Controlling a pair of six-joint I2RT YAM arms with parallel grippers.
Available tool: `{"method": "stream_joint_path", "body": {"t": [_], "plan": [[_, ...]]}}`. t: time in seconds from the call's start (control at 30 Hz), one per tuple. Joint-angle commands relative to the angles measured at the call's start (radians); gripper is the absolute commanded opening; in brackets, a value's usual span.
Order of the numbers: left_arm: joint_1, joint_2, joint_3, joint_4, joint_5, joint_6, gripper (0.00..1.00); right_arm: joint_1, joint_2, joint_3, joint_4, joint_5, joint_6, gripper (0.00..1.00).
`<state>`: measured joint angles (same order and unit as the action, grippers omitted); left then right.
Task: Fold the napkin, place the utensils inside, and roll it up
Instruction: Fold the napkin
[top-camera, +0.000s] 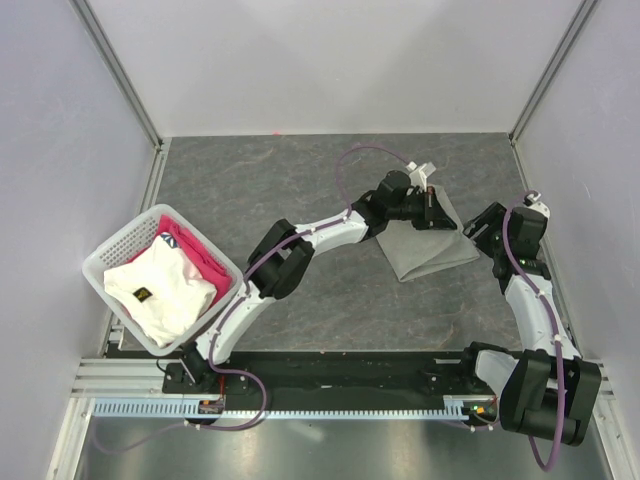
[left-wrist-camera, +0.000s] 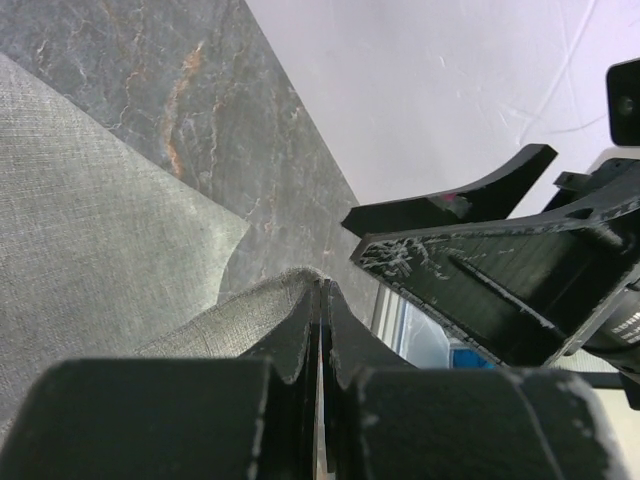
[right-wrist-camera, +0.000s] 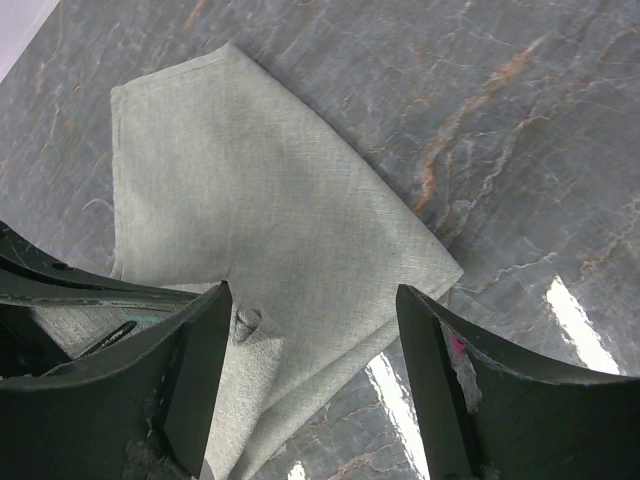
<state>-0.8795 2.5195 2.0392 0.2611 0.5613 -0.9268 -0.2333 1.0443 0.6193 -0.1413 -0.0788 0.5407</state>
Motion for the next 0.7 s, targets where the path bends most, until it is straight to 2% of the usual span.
{"method": "stream_joint_path", "body": {"t": [0.0,0.23,0.67], "plan": [[-0.013,0.041,0.079,0.006,0.014,-0.01,0.02,-0.014,0.011,0.008,0.0,0.057,0.028,0.76],[-0.018,0.125,0.165,0.007,0.014,-0.033,0.02,-0.026,0.014,0.02,-0.012,0.071,0.019,0.76],[-0.032,0.222,0.222,0.013,0.003,-0.047,0.02,-0.031,0.037,0.014,-0.009,0.073,-0.007,0.76]]}}
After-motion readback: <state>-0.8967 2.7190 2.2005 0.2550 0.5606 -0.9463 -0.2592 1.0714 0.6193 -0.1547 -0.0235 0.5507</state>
